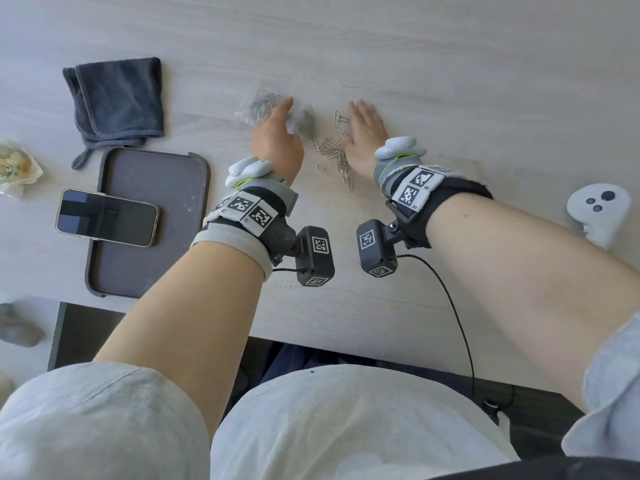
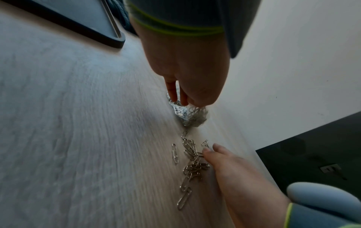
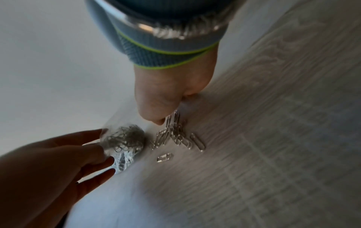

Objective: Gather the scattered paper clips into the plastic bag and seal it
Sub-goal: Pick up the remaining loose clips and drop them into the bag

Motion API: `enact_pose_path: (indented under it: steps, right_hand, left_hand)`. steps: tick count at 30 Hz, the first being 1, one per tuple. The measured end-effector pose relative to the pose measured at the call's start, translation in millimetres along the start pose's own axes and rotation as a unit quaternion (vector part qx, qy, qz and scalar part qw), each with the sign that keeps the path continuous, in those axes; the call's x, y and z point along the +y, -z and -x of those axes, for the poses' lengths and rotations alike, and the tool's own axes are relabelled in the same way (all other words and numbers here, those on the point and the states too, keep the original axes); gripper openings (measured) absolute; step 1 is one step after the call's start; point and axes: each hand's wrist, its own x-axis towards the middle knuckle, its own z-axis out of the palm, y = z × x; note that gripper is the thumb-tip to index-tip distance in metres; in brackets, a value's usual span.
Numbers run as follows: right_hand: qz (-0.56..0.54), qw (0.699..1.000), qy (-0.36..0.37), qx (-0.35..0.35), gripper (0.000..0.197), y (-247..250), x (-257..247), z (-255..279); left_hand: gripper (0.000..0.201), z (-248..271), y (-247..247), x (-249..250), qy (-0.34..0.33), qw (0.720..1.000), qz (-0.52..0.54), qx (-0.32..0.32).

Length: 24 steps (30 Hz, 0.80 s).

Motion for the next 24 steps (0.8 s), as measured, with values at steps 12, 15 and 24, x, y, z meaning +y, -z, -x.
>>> enact_pose_path:
  steps: [12, 15, 24]
  right_hand:
    - [-0.013, 0.989, 0.144, 0.01, 0.049, -25.4, -0.4, 31.2]
    - [0.062, 0.986, 0.156, 0.011, 0.053, -25.4, -8.3, 22.1]
    - [0.069, 0.982, 0.166, -0.053, 0.057, -31.1, -5.0, 40.6]
  left_hand:
    - [0.06, -8.5, 10.3, -19.4, 0.044, 0.998, -0.025, 0.026]
    - [0.059, -5.9, 8.3, -21.6, 0.035, 0.999, -0.015, 0.026]
    - [0.055, 5.5, -6.3, -23.4, 0.024, 0.999, 0.023, -0.006]
